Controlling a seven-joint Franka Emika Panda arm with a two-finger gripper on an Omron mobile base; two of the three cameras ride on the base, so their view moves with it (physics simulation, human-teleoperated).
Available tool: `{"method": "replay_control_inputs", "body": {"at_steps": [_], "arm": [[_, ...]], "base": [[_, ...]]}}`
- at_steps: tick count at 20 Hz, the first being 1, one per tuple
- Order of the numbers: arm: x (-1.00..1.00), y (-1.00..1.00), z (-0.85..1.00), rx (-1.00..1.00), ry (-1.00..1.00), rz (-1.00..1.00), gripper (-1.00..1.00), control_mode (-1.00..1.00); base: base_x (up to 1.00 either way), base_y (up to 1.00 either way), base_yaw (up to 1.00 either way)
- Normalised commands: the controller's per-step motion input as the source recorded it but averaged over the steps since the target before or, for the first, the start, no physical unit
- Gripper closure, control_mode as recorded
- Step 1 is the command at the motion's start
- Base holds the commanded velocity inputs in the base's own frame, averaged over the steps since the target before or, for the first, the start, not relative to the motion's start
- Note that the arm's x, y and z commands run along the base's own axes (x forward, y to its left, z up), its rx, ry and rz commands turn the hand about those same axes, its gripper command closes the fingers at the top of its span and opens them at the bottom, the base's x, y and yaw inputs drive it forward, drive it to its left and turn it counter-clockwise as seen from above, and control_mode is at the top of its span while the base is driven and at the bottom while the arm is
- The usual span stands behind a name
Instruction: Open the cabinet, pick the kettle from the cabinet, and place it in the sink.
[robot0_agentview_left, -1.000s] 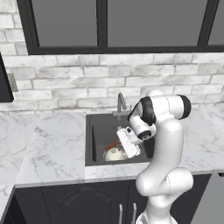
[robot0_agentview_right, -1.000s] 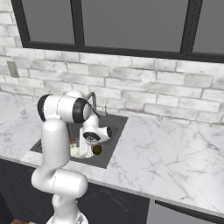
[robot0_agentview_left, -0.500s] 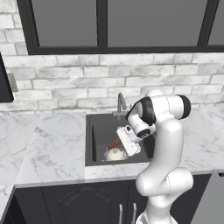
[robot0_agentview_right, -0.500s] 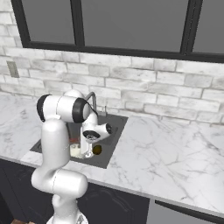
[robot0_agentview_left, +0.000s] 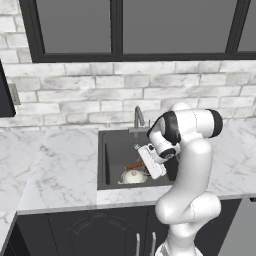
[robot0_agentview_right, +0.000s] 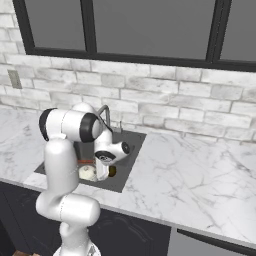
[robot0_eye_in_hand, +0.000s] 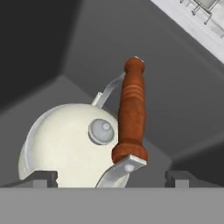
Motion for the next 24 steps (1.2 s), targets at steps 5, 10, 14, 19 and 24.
{"method": "replay_control_inputs", "body": {"at_steps": [5, 10, 14, 19, 24], "arm": [[-0.16, -0.18, 0.14, 0.00, 0.00, -0.04, -1.00, -1.00], [-0.13, -0.21, 0.31, 0.00, 0.00, 0.00, -1.00, -1.00], [-0.06, -0.23, 0.33, 0.00, 0.03, 0.00, -1.00, -1.00], [-0.02, -0.21, 0.37, 0.00, 0.10, 0.00, -1.00, -1.00], [-0.02, -0.19, 0.37, 0.00, 0.19, -0.02, -1.00, -1.00]], "base": [[0.00, 0.00, 0.00], [0.00, 0.00, 0.00], [0.00, 0.00, 0.00], [0.00, 0.00, 0.00], [0.00, 0.00, 0.00]]}}
